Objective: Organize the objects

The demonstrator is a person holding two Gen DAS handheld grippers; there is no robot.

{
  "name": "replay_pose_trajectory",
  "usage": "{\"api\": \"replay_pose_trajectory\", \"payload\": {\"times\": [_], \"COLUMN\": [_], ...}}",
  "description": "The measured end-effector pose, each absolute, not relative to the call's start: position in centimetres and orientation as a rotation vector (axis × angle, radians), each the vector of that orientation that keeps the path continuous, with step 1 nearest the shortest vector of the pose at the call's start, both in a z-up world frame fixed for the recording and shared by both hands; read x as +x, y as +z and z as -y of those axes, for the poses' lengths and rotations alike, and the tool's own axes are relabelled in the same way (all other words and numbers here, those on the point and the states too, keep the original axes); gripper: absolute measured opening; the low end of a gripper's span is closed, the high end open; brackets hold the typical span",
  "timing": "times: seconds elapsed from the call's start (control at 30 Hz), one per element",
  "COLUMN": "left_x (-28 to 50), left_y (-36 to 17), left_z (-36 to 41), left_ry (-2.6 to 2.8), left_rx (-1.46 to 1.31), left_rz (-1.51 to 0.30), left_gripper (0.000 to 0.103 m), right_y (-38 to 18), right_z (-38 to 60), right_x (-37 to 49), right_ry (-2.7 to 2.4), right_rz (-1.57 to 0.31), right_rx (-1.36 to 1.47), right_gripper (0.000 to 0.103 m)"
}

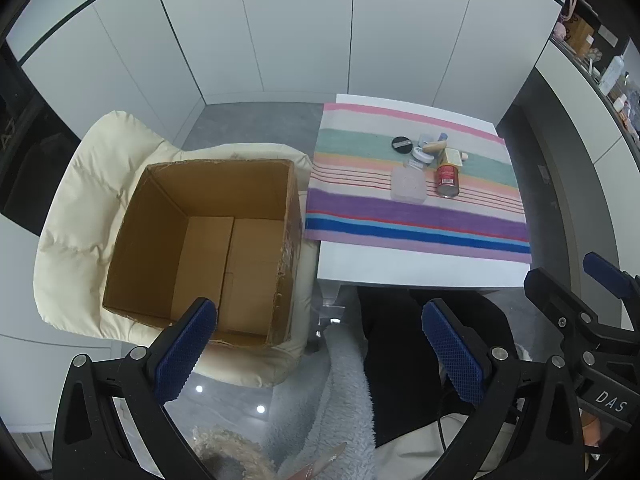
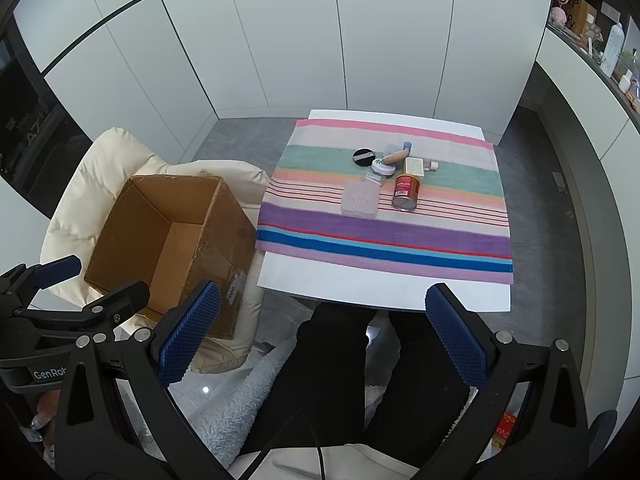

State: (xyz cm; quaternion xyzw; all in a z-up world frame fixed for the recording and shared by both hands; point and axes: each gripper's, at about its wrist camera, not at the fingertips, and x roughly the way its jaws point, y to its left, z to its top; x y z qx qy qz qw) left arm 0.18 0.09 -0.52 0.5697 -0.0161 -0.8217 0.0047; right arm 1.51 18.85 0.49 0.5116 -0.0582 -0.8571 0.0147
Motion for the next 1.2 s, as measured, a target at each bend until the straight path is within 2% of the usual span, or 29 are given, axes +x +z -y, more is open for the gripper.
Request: {"api": "replay_pose_trajectory", "payload": {"times": [1.2], "left_x": [0.17], "left_y": [-0.78], "left_z": [-0.21], "left_ry": [-2.579], "left_rx": [1.794], "left_rz": [0.051], "left_gripper": [0.103], "right_y": [-0.09], "right_z": [-19.09], "right_x": [1.37], "right_ry": [-2.669], "right_rz": [0.177], "right_rx": [1.593], "right_gripper": [0.103]}}
